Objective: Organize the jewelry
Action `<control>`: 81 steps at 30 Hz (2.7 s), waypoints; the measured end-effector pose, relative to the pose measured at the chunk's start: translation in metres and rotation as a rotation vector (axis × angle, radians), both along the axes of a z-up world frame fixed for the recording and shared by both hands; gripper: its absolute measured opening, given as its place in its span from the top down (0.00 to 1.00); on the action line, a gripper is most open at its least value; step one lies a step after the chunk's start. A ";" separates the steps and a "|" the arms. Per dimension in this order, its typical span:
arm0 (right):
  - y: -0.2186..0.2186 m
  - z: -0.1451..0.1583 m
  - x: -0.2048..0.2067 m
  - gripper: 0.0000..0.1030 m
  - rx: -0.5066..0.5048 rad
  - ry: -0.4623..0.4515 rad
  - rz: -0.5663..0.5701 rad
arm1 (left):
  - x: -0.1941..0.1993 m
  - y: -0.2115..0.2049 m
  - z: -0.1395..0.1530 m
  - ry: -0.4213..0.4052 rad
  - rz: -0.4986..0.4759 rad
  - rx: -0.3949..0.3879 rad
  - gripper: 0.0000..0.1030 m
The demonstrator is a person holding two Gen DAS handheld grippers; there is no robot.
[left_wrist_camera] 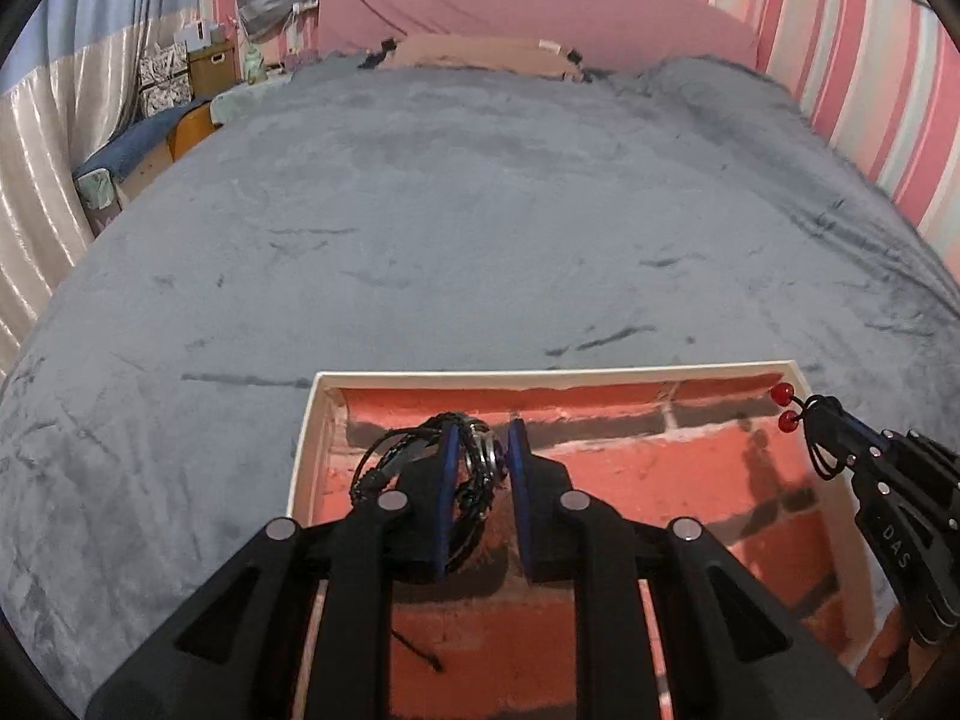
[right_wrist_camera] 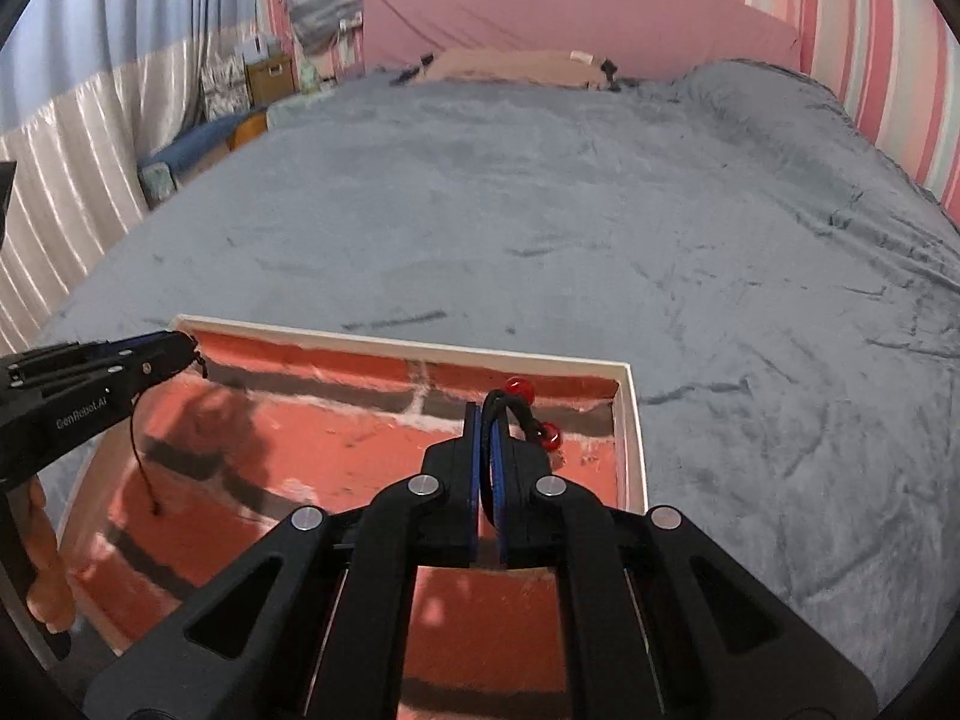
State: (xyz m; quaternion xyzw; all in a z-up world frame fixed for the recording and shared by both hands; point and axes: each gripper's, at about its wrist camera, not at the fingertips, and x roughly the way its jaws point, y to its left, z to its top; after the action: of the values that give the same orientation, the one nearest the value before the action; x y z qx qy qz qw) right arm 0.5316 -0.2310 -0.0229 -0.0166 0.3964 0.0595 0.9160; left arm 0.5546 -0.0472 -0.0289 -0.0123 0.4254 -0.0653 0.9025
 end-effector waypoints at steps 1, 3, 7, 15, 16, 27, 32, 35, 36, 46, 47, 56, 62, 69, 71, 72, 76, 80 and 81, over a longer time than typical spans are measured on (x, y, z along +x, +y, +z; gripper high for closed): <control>-0.001 -0.005 0.002 0.96 0.004 0.012 -0.004 | 0.002 -0.002 -0.004 0.007 -0.002 0.006 0.83; -0.005 -0.013 0.007 0.96 0.024 0.048 -0.017 | 0.008 -0.004 -0.014 0.023 -0.001 0.026 0.83; -0.007 -0.029 0.012 0.96 0.032 0.105 -0.019 | 0.016 -0.009 -0.031 0.055 0.001 0.073 0.83; -0.009 -0.043 0.020 0.94 0.044 0.196 -0.029 | 0.026 -0.011 -0.044 0.120 0.006 0.101 0.82; -0.009 -0.043 0.020 0.90 0.043 0.195 -0.032 | 0.026 -0.011 -0.045 0.121 0.010 0.109 0.82; -0.012 -0.014 -0.005 0.57 0.054 0.105 -0.029 | -0.009 0.000 -0.014 0.026 0.053 0.116 0.44; -0.012 0.014 -0.042 0.46 0.077 0.044 -0.008 | -0.055 0.004 0.011 -0.018 0.053 0.138 0.37; -0.015 0.036 -0.073 0.45 0.102 0.007 0.004 | -0.090 0.007 0.033 -0.055 0.046 0.121 0.33; -0.017 0.041 -0.082 0.44 0.111 -0.001 0.006 | -0.100 0.009 0.039 -0.065 0.048 0.119 0.32; -0.021 0.097 -0.199 0.29 0.119 -0.100 0.034 | -0.220 0.034 0.105 -0.177 0.067 0.088 0.21; -0.021 0.100 -0.213 0.28 0.115 -0.106 0.038 | -0.234 0.037 0.110 -0.190 0.070 0.084 0.20; -0.011 0.099 -0.316 0.16 0.058 -0.164 0.062 | -0.329 0.059 0.123 -0.263 0.077 0.032 0.12; -0.015 0.079 -0.362 0.13 0.043 -0.169 0.032 | -0.386 0.061 0.110 -0.304 0.069 0.058 0.12; -0.025 0.047 -0.404 0.11 0.024 -0.166 -0.036 | -0.425 0.061 0.082 -0.289 0.058 0.051 0.11; -0.026 0.038 -0.412 0.11 0.021 -0.156 -0.052 | -0.432 0.061 0.071 -0.272 0.054 0.048 0.11; -0.027 0.035 -0.415 0.11 0.016 -0.155 -0.057 | -0.435 0.063 0.066 -0.264 0.054 0.050 0.11; -0.023 0.018 -0.431 0.11 -0.027 -0.158 -0.073 | -0.445 0.069 0.045 -0.226 0.061 0.027 0.11; -0.019 0.003 -0.439 0.11 -0.036 -0.156 -0.088 | -0.449 0.072 0.027 -0.193 0.072 0.021 0.11; -0.018 -0.001 -0.440 0.11 -0.036 -0.151 -0.087 | -0.450 0.072 0.023 -0.187 0.071 0.022 0.11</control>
State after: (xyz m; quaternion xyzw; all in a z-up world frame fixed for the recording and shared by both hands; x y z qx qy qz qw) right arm 0.0917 -0.2490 -0.0241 -0.0202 0.3274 0.0111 0.9446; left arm 0.1041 0.0244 -0.0061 -0.0112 0.3394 -0.0294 0.9401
